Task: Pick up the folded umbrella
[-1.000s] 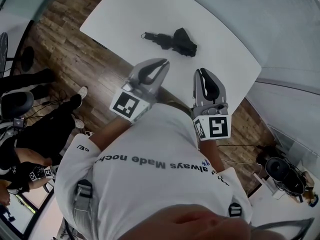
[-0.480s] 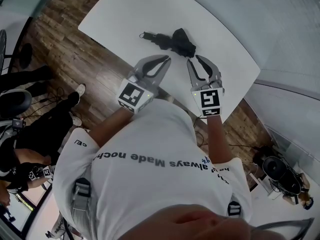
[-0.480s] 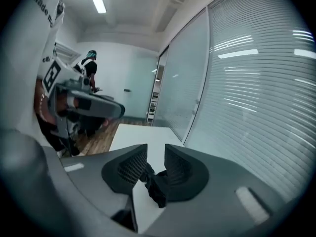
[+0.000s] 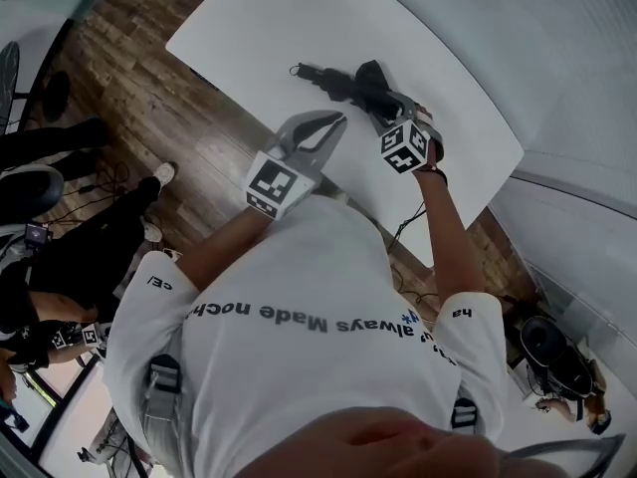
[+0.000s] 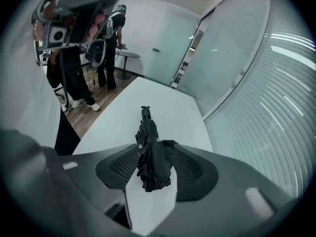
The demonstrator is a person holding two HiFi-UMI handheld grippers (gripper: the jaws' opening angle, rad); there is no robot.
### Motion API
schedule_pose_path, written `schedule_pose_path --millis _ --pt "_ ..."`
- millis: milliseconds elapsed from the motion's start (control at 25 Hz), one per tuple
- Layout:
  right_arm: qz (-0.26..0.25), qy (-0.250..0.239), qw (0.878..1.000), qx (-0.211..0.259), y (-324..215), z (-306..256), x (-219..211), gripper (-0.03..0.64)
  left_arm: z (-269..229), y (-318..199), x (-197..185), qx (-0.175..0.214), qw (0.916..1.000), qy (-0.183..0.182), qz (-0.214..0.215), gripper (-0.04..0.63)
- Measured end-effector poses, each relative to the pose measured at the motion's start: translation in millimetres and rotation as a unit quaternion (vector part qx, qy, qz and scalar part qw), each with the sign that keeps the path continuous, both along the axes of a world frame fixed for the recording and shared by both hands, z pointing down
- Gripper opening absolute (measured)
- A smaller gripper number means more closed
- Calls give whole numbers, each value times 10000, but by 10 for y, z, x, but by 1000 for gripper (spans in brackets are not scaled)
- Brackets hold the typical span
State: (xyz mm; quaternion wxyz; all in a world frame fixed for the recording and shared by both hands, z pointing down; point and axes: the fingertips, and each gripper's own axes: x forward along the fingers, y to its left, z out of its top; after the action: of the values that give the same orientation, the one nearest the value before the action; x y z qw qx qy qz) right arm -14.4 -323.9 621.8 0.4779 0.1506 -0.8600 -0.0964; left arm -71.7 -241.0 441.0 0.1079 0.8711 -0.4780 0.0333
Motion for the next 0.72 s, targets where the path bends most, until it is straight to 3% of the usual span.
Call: schedule_pose_path --millis 320,520,720 --pt "-512 1137 9910 -490 -165 826 -14 300 97 -19 -87 -147 9999 6 -82 25" --pt "-685 1764 9785 -820 -280 1228 25 385 167 -81 -100 -249 9997 6 -66 25" --pt "-789 2197 9669 -1031 -368 1530 52 416 235 -93 -133 -341 9994 -3 -85 25"
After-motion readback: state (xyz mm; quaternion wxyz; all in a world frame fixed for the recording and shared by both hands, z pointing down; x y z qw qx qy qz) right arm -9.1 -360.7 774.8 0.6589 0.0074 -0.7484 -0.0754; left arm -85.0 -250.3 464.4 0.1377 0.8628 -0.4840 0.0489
